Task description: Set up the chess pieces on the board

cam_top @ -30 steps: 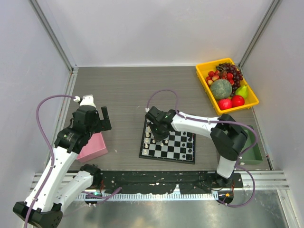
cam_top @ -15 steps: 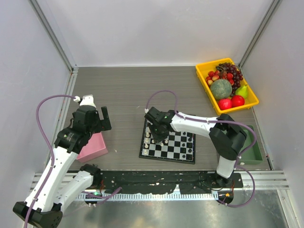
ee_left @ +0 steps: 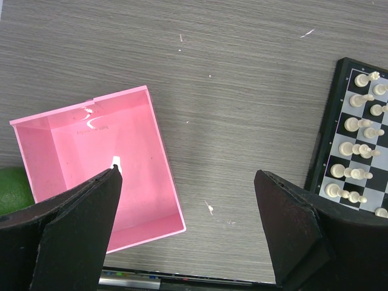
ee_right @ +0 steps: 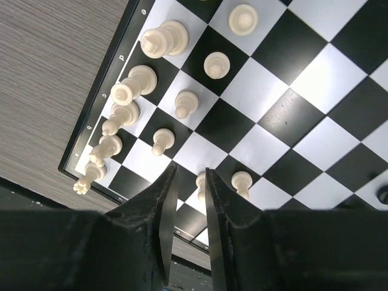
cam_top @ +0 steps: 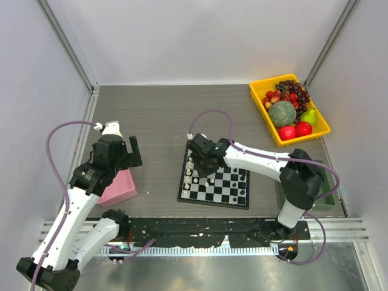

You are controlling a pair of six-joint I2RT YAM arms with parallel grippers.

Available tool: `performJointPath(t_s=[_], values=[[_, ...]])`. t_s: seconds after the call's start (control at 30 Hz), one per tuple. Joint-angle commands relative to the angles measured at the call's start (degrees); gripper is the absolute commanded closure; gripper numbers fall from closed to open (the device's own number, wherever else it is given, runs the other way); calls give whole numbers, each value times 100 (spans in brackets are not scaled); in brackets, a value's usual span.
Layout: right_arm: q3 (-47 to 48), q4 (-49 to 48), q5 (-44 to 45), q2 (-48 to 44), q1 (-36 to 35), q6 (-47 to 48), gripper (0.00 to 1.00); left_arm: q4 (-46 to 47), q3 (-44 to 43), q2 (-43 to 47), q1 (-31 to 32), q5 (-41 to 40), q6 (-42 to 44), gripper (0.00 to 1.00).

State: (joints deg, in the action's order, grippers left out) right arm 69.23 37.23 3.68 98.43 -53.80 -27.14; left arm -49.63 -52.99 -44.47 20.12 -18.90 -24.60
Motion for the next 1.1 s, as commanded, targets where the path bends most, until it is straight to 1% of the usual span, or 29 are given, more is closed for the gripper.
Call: performJointPath(t_s=[0.0,0.23,0.47,1.07], values=[[-32,74,370,-483,-16,-99,69,155,26,61,-26,8,52,1],[-454,82,616,-799,106,-248,68,208,26,8,-26,70,43,1],[-604,-93,396,-720,203,-257,68,234,-9,-53,-26,97,34,1],[-806,-172,89,-650,274,-169,68,252,8,-97,-26,123,25,1]])
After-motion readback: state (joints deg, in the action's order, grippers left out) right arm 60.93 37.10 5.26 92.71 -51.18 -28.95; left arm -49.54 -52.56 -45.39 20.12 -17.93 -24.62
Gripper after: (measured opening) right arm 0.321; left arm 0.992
